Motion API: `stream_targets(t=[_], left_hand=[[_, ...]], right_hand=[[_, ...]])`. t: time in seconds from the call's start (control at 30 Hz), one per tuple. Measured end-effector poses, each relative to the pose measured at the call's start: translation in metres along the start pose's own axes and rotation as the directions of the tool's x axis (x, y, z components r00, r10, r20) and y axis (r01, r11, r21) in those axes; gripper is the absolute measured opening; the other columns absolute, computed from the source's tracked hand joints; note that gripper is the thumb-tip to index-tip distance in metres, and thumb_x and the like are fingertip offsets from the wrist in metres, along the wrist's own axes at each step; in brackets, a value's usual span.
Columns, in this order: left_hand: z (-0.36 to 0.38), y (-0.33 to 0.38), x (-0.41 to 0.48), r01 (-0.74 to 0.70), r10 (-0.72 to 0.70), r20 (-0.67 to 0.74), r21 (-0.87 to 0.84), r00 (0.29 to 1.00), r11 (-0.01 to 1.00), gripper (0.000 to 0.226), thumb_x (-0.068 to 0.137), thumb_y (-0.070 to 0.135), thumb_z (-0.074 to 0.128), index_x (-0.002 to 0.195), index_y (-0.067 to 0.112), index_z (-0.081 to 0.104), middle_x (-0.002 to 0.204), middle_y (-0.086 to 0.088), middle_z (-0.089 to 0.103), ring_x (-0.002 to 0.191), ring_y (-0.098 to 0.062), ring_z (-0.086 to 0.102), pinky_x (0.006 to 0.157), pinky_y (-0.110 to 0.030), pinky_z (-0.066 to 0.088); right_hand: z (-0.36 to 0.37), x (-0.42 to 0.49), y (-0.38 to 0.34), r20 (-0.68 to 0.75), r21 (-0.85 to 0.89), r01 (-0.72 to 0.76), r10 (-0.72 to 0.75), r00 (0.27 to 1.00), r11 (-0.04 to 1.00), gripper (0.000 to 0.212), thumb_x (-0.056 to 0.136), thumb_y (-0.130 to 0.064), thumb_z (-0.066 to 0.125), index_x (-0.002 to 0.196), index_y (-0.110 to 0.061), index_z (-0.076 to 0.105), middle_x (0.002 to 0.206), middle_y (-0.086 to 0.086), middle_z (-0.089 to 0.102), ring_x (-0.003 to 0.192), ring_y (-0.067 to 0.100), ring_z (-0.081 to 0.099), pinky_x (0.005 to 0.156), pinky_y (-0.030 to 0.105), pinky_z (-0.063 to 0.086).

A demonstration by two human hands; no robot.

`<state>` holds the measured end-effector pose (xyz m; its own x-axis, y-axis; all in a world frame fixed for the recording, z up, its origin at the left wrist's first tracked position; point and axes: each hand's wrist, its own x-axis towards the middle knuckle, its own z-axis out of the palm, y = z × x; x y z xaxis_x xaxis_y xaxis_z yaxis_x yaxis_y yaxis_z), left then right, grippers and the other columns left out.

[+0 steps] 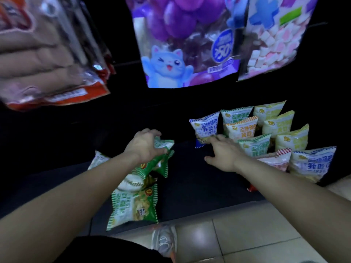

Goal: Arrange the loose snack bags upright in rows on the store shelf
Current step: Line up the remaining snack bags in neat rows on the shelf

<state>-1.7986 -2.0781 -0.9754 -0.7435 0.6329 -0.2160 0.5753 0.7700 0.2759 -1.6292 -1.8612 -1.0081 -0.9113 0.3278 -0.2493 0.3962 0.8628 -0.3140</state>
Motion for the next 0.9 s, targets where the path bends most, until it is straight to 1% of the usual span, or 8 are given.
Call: stream_targets(t=[0.13, 0.27, 0.37, 0.43, 0.6, 0.73, 0.83, 0.9], left_hand=[[0.006, -0.069, -0.033, 0.131, -0.132, 0.025, 0.036, 0.991, 0.991, 0.076, 0.081, 0.056, 0.069, 0.144, 0.023, 0.041, 0.14, -0.006, 0.042, 0.129, -0.03, 0.038, 0.102, -0.041, 0.038], [0.007, -0.114, -0.032, 0.219, -0.219, 0.013, 0.0, 0.976, 0.976, 0.079, 0.079, 0.057, 0.07, 0.144, 0.024, 0.039, 0.144, -0.007, 0.039, 0.13, -0.03, 0.036, 0.1, -0.037, 0.037], [0.01, -0.129, -0.021, 0.232, -0.233, -0.013, -0.037, 0.972, 0.972, 0.079, 0.079, 0.055, 0.072, 0.144, 0.025, 0.04, 0.143, -0.007, 0.039, 0.13, -0.03, 0.036, 0.098, -0.038, 0.041], [0.011, -0.133, -0.013, 0.221, -0.224, -0.038, -0.061, 0.974, 0.973, 0.078, 0.079, 0.055, 0.071, 0.143, 0.024, 0.041, 0.14, -0.007, 0.041, 0.129, -0.029, 0.037, 0.099, -0.04, 0.043], [0.013, -0.134, 0.0, 0.194, -0.202, -0.068, -0.105, 0.977, 0.975, 0.076, 0.081, 0.055, 0.069, 0.144, 0.024, 0.039, 0.14, -0.006, 0.042, 0.131, -0.029, 0.035, 0.099, -0.04, 0.041], [0.012, -0.132, 0.004, 0.19, -0.197, -0.064, -0.097, 0.978, 0.977, 0.076, 0.081, 0.055, 0.068, 0.144, 0.024, 0.039, 0.139, -0.005, 0.042, 0.13, -0.029, 0.035, 0.1, -0.041, 0.04], [0.009, -0.126, 0.005, 0.181, -0.19, -0.066, -0.127, 0.98, 0.975, 0.075, 0.082, 0.055, 0.068, 0.144, 0.024, 0.039, 0.139, -0.004, 0.042, 0.131, -0.027, 0.035, 0.102, -0.042, 0.04], [0.005, -0.118, 0.005, 0.166, -0.177, -0.071, -0.137, 0.982, 0.976, 0.074, 0.082, 0.054, 0.068, 0.144, 0.024, 0.039, 0.141, -0.005, 0.041, 0.131, -0.027, 0.035, 0.102, -0.042, 0.041]], right_hand=[[0.043, 0.021, -0.054, 0.087, 0.074, 0.001, -0.008, 0.996, 0.997, 0.069, 0.088, -0.052, 0.06, 0.146, -0.024, 0.034, 0.141, 0.006, 0.038, 0.13, 0.03, 0.039, 0.098, 0.044, 0.043], [0.08, 0.057, -0.106, 0.086, 0.225, -0.06, 0.042, 0.995, 0.973, 0.074, 0.086, -0.058, 0.06, 0.144, -0.018, 0.038, 0.138, 0.01, 0.045, 0.124, 0.031, 0.047, 0.097, 0.045, 0.045], [0.1, 0.084, -0.136, 0.122, 0.473, -0.224, 0.189, 0.974, 0.852, 0.084, 0.082, -0.066, 0.061, 0.14, -0.011, 0.037, 0.132, 0.01, 0.053, 0.114, 0.028, 0.056, 0.089, 0.04, 0.051], [0.112, 0.096, -0.153, 0.121, 0.58, -0.284, 0.264, 0.957, 0.763, 0.085, 0.079, -0.07, 0.061, 0.135, -0.012, 0.035, 0.125, 0.009, 0.057, 0.105, 0.027, 0.06, 0.083, 0.04, 0.054], [0.132, 0.12, -0.17, 0.082, 0.697, -0.291, 0.33, 0.94, 0.656, 0.081, 0.078, -0.065, 0.066, 0.131, -0.016, 0.028, 0.124, 0.012, 0.052, 0.104, 0.032, 0.058, 0.085, 0.043, 0.053], [0.135, 0.128, -0.165, 0.059, 0.837, -0.211, 0.3, 0.952, 0.505, 0.091, 0.075, -0.052, 0.078, 0.141, -0.022, 0.023, 0.125, 0.007, 0.056, 0.104, 0.022, 0.059, 0.086, 0.033, 0.05], [0.125, 0.124, -0.153, 0.003, 0.845, -0.15, 0.276, 0.961, 0.513, 0.101, 0.072, -0.048, 0.082, 0.147, -0.022, 0.021, 0.127, 0.003, 0.055, 0.107, 0.019, 0.057, 0.088, 0.03, 0.047], [0.109, 0.116, -0.137, -0.044, 0.779, -0.125, 0.253, 0.966, 0.614, 0.104, 0.069, -0.047, 0.084, 0.149, -0.02, 0.022, 0.134, 0.006, 0.048, 0.112, 0.02, 0.053, 0.091, 0.033, 0.046]])
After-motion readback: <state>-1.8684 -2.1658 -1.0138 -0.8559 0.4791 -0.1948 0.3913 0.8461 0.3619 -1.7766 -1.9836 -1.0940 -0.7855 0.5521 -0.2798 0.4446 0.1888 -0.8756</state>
